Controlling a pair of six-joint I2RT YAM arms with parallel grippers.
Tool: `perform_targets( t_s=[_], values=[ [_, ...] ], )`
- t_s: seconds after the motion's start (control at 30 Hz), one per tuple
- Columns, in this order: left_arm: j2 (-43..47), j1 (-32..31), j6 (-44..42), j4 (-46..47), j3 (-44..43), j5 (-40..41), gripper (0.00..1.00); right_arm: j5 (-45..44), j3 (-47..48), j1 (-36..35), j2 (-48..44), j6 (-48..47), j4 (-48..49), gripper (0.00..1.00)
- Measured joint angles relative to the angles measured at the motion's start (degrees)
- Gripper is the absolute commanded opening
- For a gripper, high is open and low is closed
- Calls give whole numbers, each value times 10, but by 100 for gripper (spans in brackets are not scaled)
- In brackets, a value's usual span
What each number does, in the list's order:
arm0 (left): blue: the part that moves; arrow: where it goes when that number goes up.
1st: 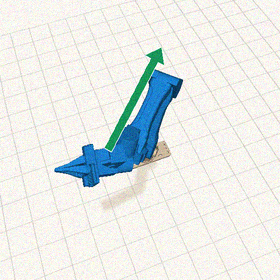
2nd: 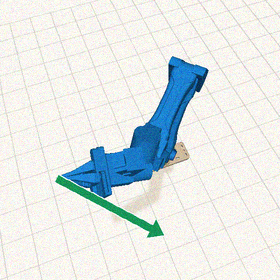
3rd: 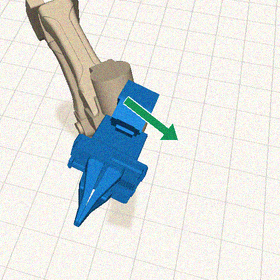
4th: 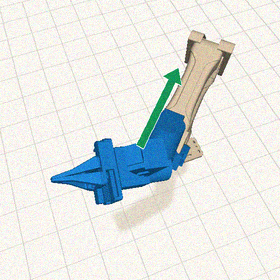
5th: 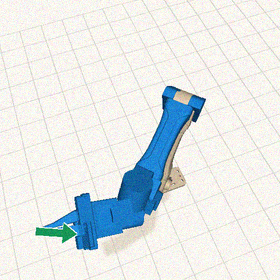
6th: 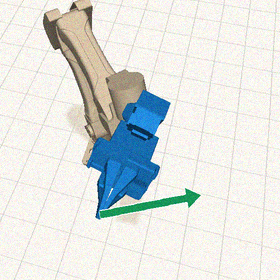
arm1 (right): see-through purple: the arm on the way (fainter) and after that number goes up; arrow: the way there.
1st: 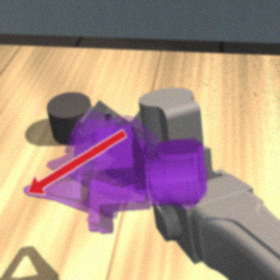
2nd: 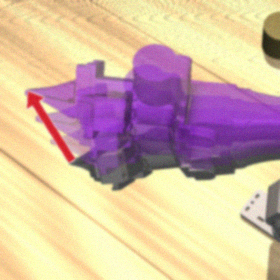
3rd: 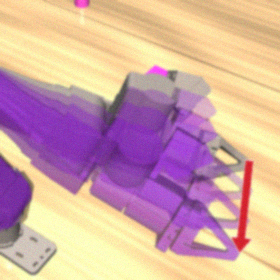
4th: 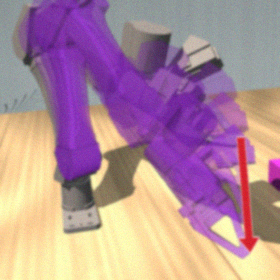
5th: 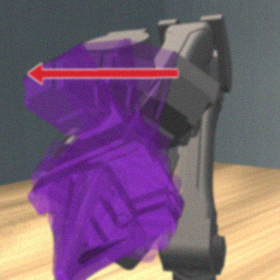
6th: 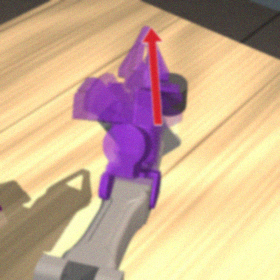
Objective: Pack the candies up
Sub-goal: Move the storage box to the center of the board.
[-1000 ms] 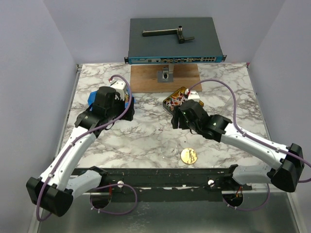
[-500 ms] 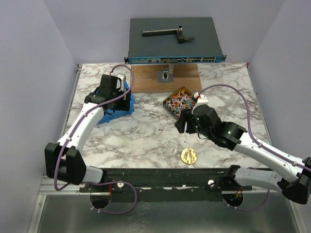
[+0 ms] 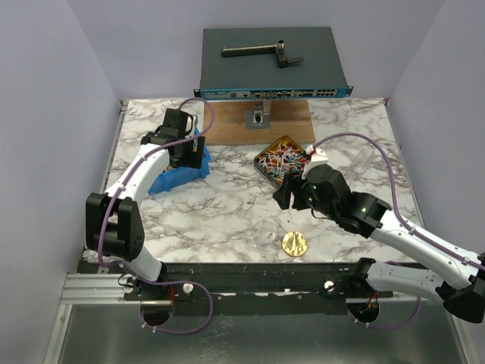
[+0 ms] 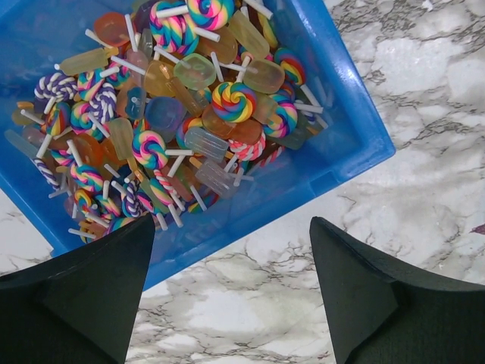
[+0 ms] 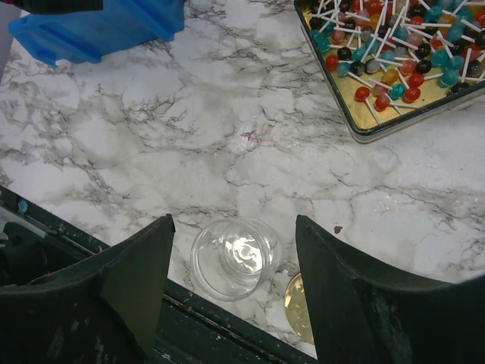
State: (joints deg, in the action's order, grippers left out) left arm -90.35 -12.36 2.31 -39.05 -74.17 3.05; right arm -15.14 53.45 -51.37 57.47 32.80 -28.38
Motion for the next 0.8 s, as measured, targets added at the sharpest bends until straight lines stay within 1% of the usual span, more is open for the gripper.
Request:
perform_targets(
  t_s=[0.1, 0.2, 0.4, 0.57, 0.8],
  values=[
    [-13, 0, -3, -2, 0, 3, 85, 0, -2, 0, -3, -3, 0, 69],
    [-17, 0, -7, -4, 0, 3, 82, 0, -4, 0, -3, -3, 0, 69],
    [-21, 0, -13, -5, 0, 3, 69, 0, -5, 0, -3, -3, 0, 69],
    [-47, 0, -13, -6, 0, 3, 63, 0, -5, 0, -4, -4, -1, 70],
    [-52, 0, -23, -5, -1, 2, 49, 0, -5, 0, -9, -4, -2, 69]
  ],
)
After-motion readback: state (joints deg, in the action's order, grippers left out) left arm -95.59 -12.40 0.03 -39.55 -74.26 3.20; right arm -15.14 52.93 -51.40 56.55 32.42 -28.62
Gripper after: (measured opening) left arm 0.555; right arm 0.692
